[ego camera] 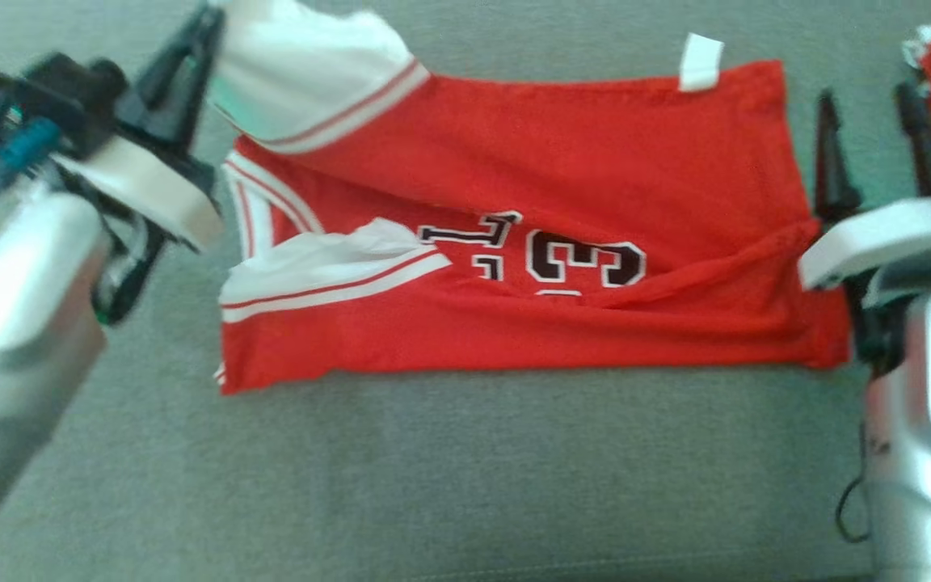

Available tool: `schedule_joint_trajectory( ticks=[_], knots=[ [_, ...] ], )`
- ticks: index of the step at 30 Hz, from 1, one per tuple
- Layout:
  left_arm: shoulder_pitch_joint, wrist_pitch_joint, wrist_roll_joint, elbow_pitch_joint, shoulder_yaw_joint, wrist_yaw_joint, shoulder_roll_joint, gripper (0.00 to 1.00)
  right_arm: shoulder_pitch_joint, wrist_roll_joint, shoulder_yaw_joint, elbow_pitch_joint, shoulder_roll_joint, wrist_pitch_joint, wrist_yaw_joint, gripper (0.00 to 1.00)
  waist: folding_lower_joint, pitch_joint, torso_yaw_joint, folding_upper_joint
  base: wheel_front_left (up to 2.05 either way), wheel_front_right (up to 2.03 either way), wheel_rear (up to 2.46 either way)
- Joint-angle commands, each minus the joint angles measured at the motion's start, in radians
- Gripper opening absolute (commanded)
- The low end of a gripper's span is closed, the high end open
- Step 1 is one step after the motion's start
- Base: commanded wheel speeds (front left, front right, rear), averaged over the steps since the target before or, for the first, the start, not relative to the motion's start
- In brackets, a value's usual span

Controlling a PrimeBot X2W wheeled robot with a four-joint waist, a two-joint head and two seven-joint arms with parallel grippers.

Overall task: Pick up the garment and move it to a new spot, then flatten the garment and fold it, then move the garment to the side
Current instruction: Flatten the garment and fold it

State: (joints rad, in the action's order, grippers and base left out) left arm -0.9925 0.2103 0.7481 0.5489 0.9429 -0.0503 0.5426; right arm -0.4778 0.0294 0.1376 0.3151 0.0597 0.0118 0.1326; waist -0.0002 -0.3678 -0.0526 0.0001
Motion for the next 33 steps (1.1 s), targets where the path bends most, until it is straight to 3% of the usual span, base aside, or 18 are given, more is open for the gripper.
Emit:
schedule_joint_trajectory(
  ticks=[1, 9, 13, 20, 21, 22, 23, 33],
  knots=[
    [0.004, -0.010, 0.011, -0.077, -0.027, 0.025, 0.050, 0.00, -0.061, 0.017, 0.018, 0.001, 0.019, -0.051, -0.002, 1.00, 0.0002, 0.011, 0.043, -0.0001, 0.00, 0.00, 0.00],
    [0.075, -0.064, -0.002, -0.286, 0.005, 0.094, 0.083, 0.00, -0.217, 0.051, 0.036, 0.219, 0.062, -0.224, -0.002, 1.00, 0.0002, -0.011, 0.090, -0.0001, 0.00, 0.00, 0.00],
    [0.079, -0.082, -0.008, -0.332, 0.016, 0.105, 0.089, 0.00, -0.274, 0.098, 0.016, 0.316, 0.103, -0.231, -0.002, 1.00, 0.0002, -0.029, 0.105, -0.0001, 0.00, 0.00, 0.00],
    [0.068, -0.104, -0.004, -0.374, 0.013, 0.118, 0.094, 0.00, -0.348, 0.153, -0.009, 0.458, 0.116, -0.232, -0.002, 1.00, 0.0002, -0.059, 0.119, -0.0001, 0.00, 0.00, 0.00],
    [0.064, -0.106, -0.005, -0.377, 0.012, 0.120, 0.095, 0.00, -0.358, 0.166, -0.021, 0.481, 0.121, -0.235, -0.002, 0.75, 0.0002, -0.063, 0.119, -0.0001, 0.00, 0.00, 0.00],
    [0.060, -0.108, -0.006, -0.379, 0.012, 0.121, 0.096, 0.00, -0.368, 0.175, -0.033, 0.502, 0.124, -0.235, -0.002, 0.19, 0.0002, -0.065, 0.119, -0.0001, 0.00, 0.00, 0.00],
    [0.056, -0.111, -0.006, -0.379, 0.011, 0.121, 0.097, 0.00, -0.377, 0.181, -0.042, 0.520, 0.127, -0.230, -0.002, 0.00, 0.0002, -0.066, 0.119, -0.0001, 0.00, 0.00, 0.00],
    [-0.026, -0.120, 0.007, -0.299, -0.033, 0.117, 0.115, 0.00, -0.516, 0.156, -0.085, 0.605, 0.147, -0.114, -0.002, 0.00, 0.0002, -0.066, 0.083, -0.0001, 0.00, 0.00, 0.00]
  ],
)
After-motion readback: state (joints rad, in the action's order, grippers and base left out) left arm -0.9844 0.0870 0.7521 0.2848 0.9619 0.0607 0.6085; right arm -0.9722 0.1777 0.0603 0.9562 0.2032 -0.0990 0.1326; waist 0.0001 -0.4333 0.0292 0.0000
